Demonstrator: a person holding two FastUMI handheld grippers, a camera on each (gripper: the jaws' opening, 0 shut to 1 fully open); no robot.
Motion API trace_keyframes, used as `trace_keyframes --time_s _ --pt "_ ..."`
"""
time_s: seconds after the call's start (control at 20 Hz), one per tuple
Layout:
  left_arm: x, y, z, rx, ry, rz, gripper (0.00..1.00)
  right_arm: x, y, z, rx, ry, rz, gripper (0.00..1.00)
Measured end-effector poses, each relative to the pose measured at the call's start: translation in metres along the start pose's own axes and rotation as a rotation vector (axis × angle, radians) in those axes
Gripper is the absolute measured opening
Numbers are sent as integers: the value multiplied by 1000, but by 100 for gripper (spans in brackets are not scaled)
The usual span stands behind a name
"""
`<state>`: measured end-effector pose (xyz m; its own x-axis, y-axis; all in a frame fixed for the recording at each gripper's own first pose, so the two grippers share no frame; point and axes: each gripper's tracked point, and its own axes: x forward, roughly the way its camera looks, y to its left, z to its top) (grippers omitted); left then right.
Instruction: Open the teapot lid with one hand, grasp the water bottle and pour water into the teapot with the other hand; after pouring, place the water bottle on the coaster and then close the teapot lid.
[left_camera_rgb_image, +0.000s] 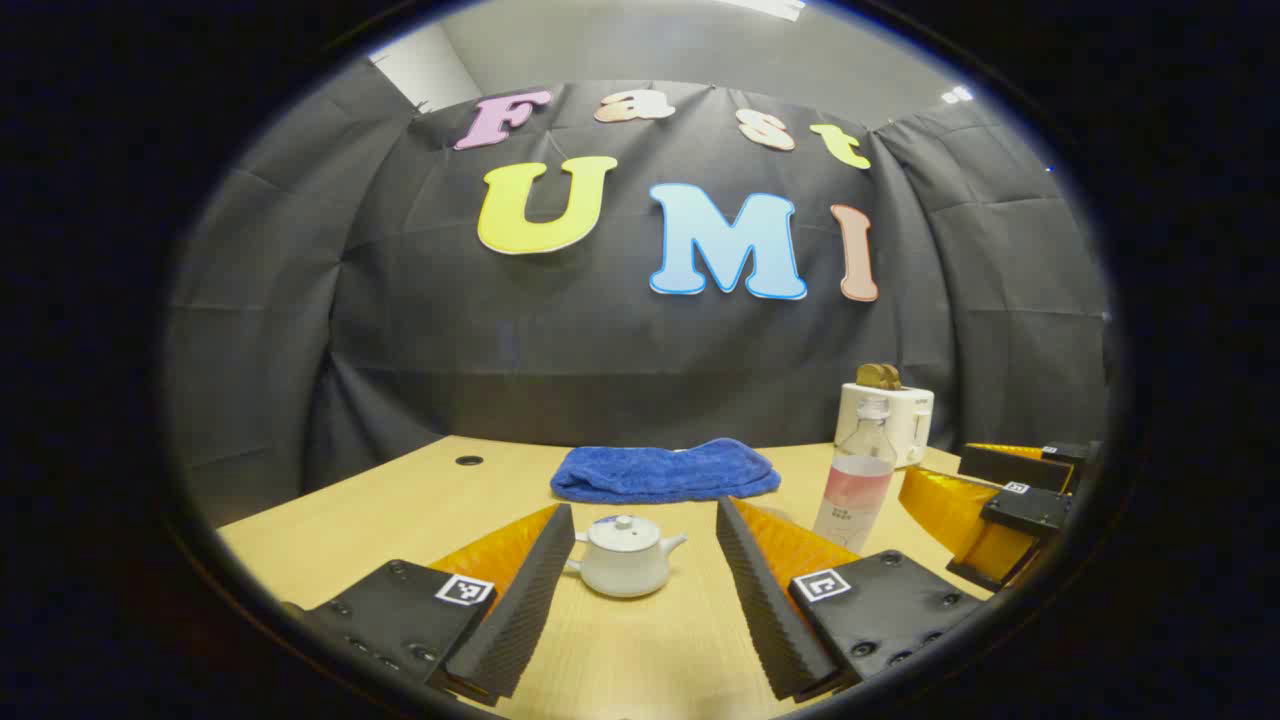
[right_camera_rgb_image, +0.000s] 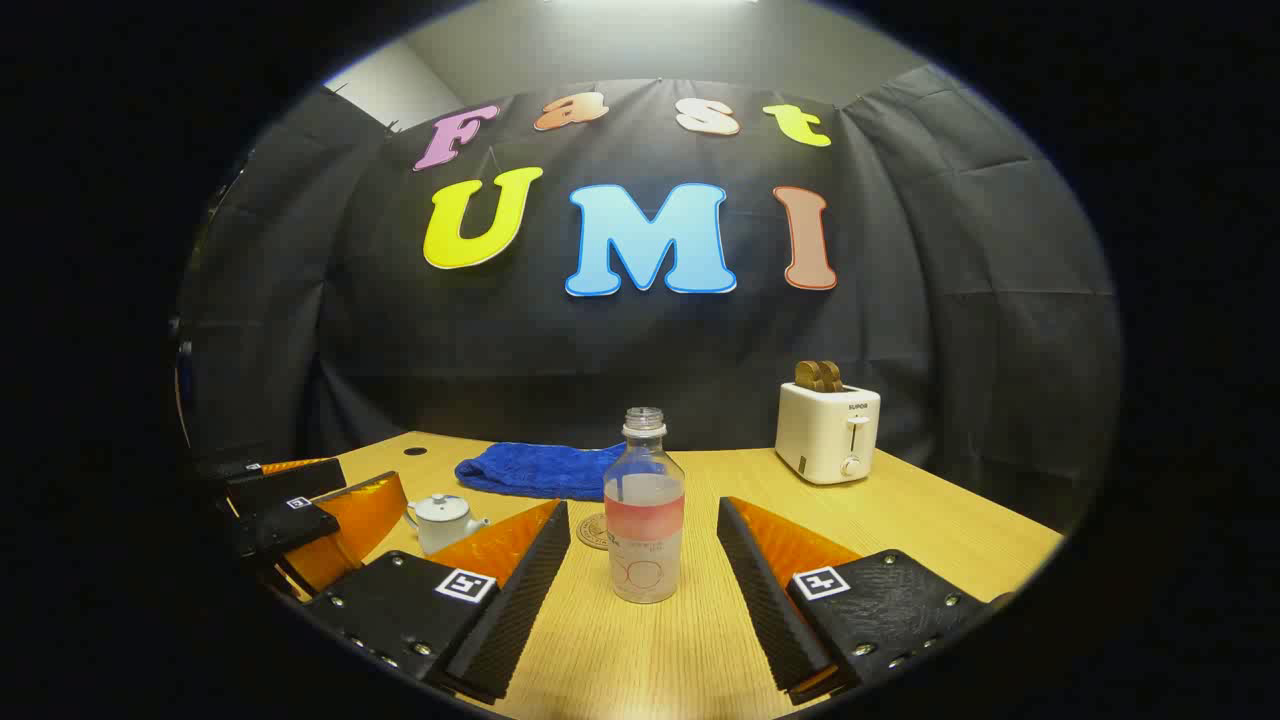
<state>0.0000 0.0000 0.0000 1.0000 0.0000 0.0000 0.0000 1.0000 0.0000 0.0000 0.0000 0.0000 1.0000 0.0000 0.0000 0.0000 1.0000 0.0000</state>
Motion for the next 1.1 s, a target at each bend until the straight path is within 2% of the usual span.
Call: trace_keyframes --time_s 0.7,1.1 --pt "10 8 -10 -14 33 7 95 3 1 -8 8 21 0 92" --pt "67 19 -10 -30 56 -14 95 5 -1 -16 5 42 -6 92"
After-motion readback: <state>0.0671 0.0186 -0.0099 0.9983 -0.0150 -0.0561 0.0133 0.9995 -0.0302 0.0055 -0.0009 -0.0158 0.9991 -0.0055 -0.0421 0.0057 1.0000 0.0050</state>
